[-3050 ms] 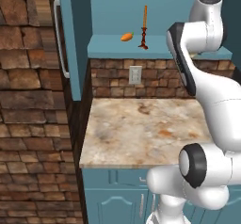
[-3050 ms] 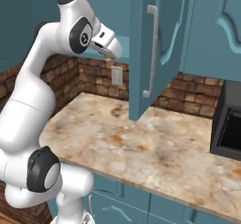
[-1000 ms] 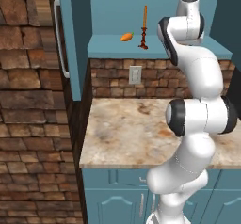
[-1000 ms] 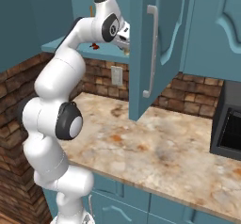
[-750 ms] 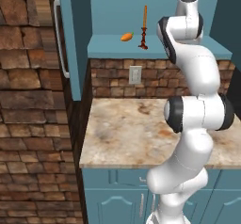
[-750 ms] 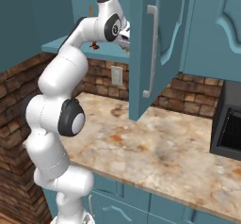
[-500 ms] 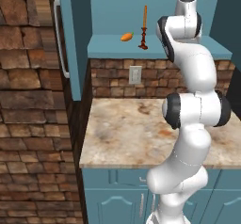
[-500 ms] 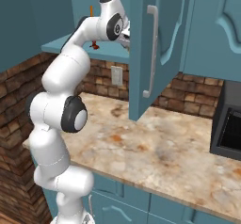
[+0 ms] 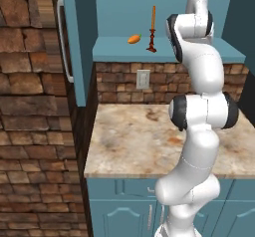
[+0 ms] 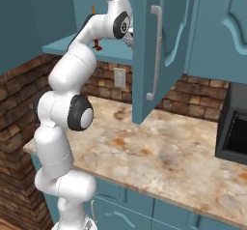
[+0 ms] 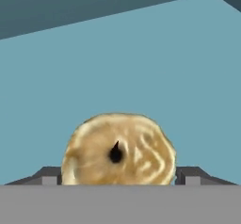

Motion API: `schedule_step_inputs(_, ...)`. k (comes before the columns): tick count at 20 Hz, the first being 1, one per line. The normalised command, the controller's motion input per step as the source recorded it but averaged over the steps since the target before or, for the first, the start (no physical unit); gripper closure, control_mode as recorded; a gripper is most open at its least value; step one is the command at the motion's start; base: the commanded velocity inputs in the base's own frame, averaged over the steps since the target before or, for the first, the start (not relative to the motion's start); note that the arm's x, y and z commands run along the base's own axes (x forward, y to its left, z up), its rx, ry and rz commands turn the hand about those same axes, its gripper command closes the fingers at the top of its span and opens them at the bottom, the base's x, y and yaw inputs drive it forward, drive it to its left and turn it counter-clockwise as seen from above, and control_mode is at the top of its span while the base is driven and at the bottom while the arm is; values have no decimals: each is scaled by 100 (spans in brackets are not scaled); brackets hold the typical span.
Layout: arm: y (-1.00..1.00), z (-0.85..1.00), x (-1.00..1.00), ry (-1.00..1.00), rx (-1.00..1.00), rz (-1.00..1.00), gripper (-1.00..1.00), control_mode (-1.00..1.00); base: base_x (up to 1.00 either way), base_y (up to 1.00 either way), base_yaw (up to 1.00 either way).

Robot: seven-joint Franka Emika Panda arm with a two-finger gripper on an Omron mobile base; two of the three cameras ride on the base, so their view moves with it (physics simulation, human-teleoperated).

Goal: Pick the candle and candle from the dining table and place them in the open cabinet. Close the cabinet after placing the objects.

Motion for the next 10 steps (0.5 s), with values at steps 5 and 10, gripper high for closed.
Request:
schedule_step_inputs(5, -4, 0, -4, -8, 0, 0, -100, -100, 0, 0, 0)
schedule_step_inputs(10, 11, 0, -38, -25, -5, 0, -100, -100, 0, 0, 0)
